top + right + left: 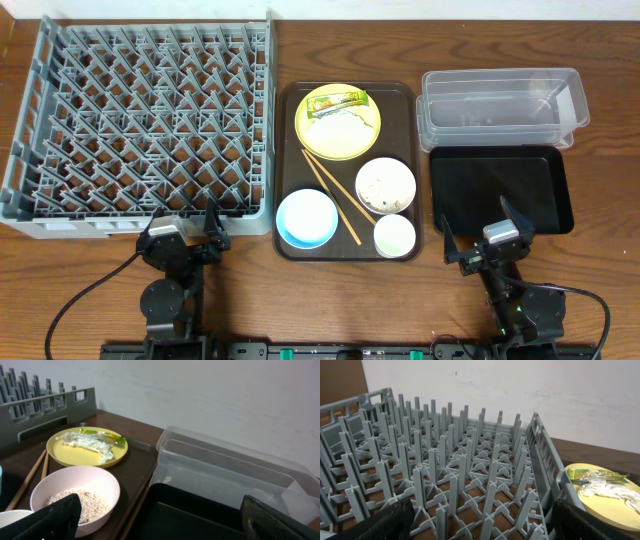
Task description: Sort waste into correct bins and load items into the dishwasher
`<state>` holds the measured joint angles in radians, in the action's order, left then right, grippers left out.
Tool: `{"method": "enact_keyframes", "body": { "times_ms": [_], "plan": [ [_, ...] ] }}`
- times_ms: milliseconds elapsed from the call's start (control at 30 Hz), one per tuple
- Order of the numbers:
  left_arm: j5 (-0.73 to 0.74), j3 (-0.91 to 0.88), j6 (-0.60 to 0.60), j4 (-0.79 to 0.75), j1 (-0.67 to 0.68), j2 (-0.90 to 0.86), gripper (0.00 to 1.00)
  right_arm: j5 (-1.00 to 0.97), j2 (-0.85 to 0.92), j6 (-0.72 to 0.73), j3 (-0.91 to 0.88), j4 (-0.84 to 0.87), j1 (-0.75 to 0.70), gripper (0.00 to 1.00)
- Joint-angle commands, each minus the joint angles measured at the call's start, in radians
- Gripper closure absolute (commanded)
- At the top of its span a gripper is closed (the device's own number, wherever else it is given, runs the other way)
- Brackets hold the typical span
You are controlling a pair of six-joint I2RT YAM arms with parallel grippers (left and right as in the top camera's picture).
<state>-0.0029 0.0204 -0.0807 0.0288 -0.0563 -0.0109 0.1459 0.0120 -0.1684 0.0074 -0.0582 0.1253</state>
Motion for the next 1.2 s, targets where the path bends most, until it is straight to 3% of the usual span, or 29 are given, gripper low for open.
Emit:
{"method": "enact_keyframes", "body": {
  "times_ms": [0,1167],
  "plan": [
    [-0.005,-0.016,0.009,0.044,-0.005,0.005,0.11,-0.033,0.028,-0.027,-0.002,-0.007,-0.005,0.01],
    [-0.005,-0.016,0.009,0.044,-0.005,0.005,0.11,0.050,0.052,-0.012,0.042,0.006,-0.005,0.01]
  ]
}}
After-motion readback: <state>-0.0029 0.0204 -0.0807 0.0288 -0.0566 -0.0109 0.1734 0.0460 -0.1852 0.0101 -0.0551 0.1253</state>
